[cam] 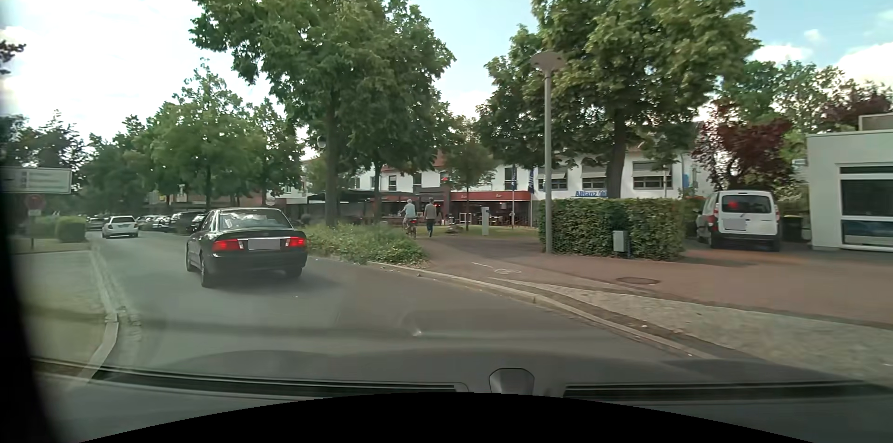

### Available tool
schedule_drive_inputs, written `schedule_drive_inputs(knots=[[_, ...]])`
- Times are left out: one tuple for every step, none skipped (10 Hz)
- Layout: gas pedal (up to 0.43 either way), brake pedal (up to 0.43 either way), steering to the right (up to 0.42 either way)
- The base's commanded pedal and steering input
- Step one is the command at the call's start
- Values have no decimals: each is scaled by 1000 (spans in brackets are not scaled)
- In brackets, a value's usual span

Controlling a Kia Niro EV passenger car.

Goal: Follow the waypoints while adhering to traffic rules and regulations

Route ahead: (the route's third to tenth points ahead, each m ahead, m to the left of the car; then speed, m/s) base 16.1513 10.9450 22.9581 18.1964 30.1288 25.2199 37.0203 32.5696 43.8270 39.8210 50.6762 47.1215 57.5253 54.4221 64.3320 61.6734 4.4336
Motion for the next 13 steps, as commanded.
schedule_drive_inputs(knots=[[67, 6, -340], [67, 6, -340], [67, 6, -340], [67, 6, -340], [67, 6, -340], [67, 6, -340], [67, 6, -340], [98, 6, -340], [118, 6, -340], [118, 6, -340], [130, 6, -339], [150, 6, -337], [157, 6, -331]])
